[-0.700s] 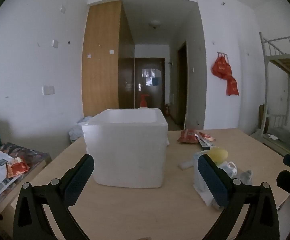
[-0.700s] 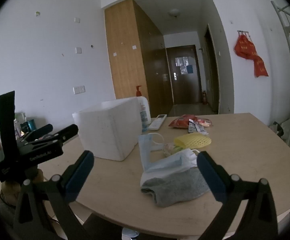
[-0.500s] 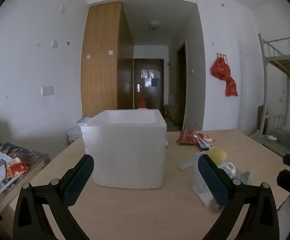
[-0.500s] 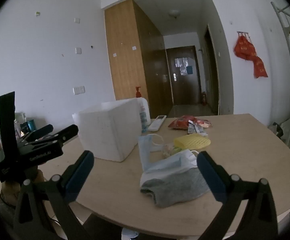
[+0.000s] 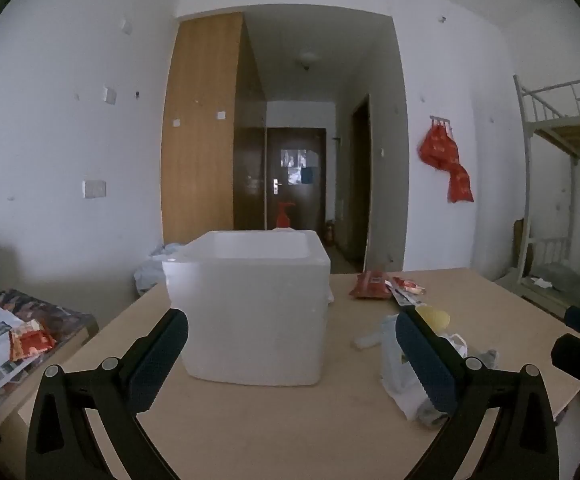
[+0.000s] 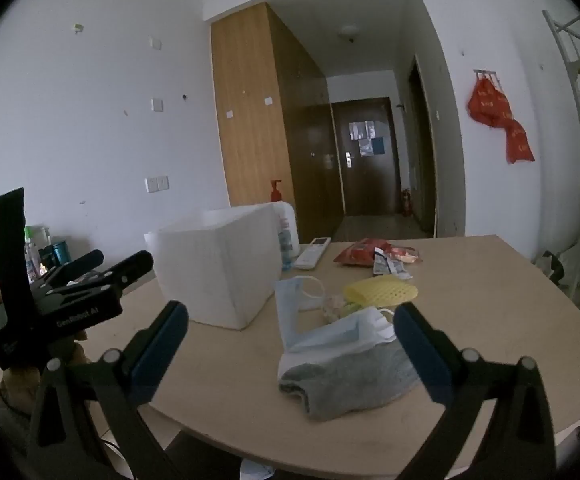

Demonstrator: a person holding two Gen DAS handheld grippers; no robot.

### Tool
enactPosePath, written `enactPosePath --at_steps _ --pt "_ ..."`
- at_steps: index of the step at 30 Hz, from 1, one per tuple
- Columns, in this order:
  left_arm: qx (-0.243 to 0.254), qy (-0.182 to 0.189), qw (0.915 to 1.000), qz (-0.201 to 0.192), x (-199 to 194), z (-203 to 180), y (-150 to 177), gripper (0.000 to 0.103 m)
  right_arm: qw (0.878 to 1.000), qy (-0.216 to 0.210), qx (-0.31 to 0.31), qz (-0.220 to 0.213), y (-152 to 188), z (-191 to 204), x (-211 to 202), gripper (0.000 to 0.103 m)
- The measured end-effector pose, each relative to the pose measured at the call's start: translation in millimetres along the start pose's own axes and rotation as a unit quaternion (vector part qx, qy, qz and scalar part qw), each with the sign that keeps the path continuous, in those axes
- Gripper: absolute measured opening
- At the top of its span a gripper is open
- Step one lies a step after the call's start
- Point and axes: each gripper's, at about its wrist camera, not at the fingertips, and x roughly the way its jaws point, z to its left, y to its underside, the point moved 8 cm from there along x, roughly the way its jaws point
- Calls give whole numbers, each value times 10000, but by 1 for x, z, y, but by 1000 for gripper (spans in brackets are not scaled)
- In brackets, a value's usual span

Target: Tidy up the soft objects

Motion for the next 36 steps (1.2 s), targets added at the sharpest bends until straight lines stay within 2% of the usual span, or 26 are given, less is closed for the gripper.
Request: enactPosePath --at_steps 12,16,36 --pt "-29 26 10000 3 0 0 1 103 10000 5 -18 -10 -2 2 -1 103" --pt "-210 -18 9998 -51 -2 7 0 103 10000 11 -17 -10 -2 2 -1 103" --pt "-89 26 9999 126 1 3 2 103 10000 9 5 -14 -3 1 -2 103"
